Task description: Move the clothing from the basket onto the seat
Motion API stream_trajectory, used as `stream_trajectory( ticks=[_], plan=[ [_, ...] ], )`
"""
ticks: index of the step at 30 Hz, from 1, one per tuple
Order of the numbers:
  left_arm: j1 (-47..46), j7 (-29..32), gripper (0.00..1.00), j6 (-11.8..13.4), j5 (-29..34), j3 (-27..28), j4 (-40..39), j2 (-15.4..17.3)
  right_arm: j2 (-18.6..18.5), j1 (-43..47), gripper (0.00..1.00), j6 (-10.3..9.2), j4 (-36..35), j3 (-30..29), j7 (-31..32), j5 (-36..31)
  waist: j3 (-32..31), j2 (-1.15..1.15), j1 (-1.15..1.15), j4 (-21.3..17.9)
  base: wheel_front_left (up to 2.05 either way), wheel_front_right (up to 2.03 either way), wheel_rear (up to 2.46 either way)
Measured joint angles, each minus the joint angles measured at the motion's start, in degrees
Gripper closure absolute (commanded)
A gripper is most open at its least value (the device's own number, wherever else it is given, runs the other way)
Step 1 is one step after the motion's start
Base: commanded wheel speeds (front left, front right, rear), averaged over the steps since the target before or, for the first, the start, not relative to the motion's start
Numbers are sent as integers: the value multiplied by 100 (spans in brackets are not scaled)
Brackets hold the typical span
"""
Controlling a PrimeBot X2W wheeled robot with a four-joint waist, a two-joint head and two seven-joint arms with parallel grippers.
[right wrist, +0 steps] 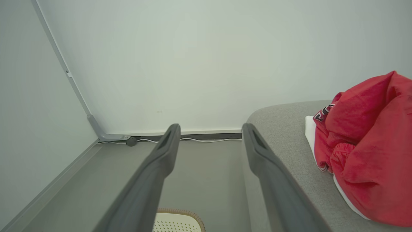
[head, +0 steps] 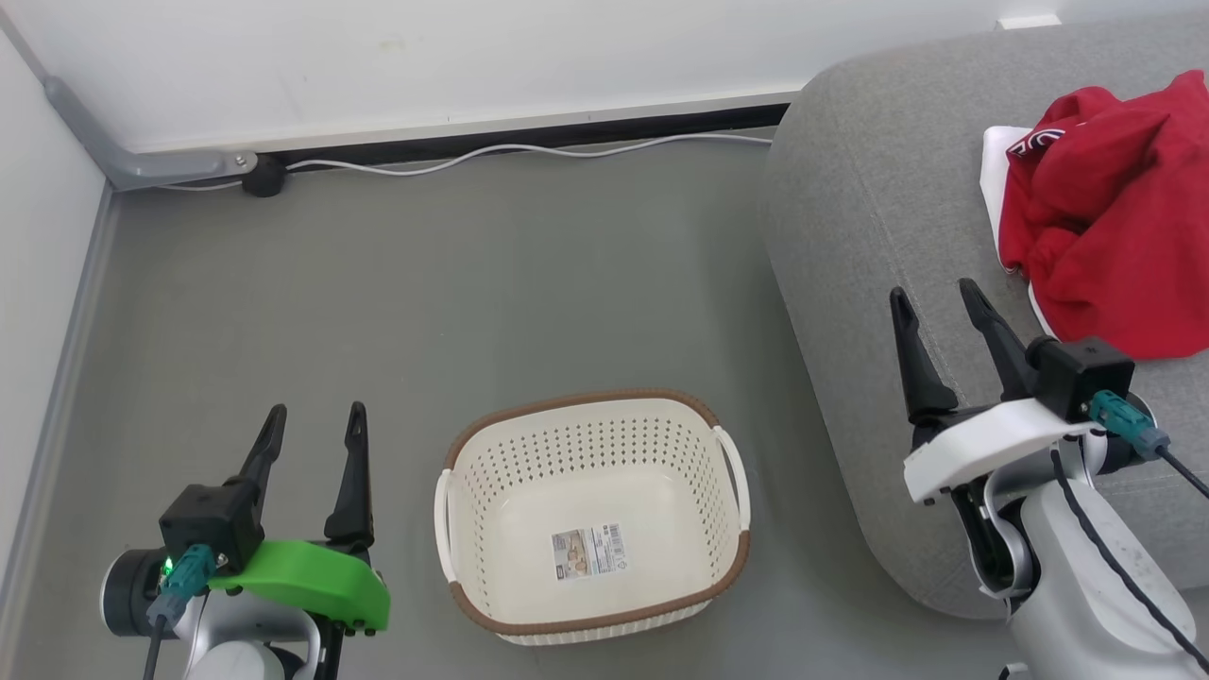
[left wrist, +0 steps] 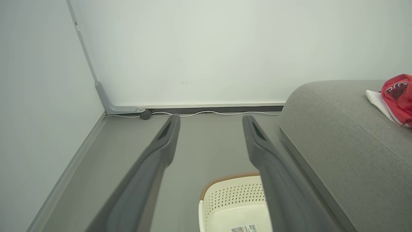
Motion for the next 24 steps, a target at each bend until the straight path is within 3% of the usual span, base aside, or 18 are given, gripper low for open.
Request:
stream_trajectory(
  ticks=[24],
  plan=[
    [206,126,0,22,187,240,-90,-130,-31,539,0,-166,-679,2,347,11,9,0,0,-38,0,0,0]
  ],
)
